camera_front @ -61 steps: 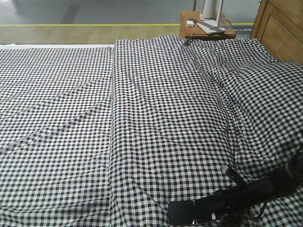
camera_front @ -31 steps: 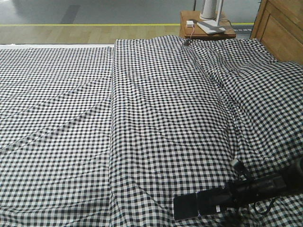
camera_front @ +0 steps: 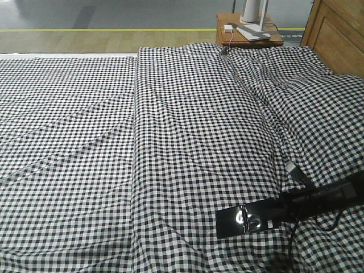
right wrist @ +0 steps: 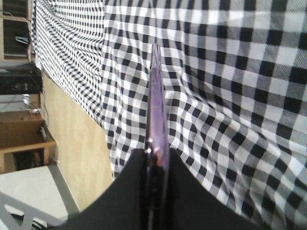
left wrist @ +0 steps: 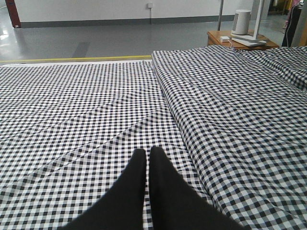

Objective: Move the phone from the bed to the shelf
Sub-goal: 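Lift the held phone up off the bed with the right gripper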

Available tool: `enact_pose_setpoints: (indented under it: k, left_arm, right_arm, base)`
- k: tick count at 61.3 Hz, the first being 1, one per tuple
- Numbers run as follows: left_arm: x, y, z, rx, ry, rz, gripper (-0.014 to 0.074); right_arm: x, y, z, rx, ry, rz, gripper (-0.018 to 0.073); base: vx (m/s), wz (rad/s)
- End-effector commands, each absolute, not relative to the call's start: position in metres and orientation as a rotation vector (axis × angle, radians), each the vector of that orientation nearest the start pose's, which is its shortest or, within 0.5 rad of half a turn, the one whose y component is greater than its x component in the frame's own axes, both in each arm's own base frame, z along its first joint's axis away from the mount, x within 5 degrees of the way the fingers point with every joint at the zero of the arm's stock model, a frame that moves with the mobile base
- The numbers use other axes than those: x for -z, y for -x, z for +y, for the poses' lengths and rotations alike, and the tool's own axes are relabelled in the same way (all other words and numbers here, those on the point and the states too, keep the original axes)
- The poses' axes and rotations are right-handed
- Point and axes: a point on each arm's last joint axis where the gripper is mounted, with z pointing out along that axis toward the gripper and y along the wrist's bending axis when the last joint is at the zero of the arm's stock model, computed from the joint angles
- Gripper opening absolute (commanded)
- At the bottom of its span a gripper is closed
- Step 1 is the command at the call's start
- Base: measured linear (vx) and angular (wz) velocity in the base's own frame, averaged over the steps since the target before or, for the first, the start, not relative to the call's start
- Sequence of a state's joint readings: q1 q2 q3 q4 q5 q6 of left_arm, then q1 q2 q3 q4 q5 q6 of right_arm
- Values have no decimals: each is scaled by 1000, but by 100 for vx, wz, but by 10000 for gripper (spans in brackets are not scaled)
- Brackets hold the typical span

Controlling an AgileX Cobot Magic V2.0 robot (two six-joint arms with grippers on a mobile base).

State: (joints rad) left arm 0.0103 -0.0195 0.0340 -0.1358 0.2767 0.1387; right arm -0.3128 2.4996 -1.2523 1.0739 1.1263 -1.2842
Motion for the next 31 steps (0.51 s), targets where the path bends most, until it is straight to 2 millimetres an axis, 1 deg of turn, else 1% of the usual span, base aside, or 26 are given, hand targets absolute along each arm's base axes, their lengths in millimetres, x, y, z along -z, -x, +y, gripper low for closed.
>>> enact_pose_setpoints:
  k: [1, 12, 19, 25, 31]
  left_arm:
    - [-184, -55, -2, 25, -9, 1697, 1]
    - [-184, -55, -2, 25, -9, 1697, 1]
    - [-184, -55, -2, 25, -9, 1697, 1]
    - [-184, -55, -2, 25, -9, 1697, 1]
    - [-184, -55, -2, 25, -9, 1697, 1]
  right_arm:
    - [-44, -361, -39, -1537, 252, 2591, -4]
    - [-93, -367, -40, -1427, 322, 2541, -4]
    - [-127, -368, -36, -1360, 367, 2506, -4]
    - [-153, -361, -26, -1318, 438, 2465, -4]
    - [-174, -349, -12, -1298, 519, 2393, -4]
  base:
    - [0, 0]
    - [0, 0]
    - [0, 0]
    - [0, 0]
    - [0, 0]
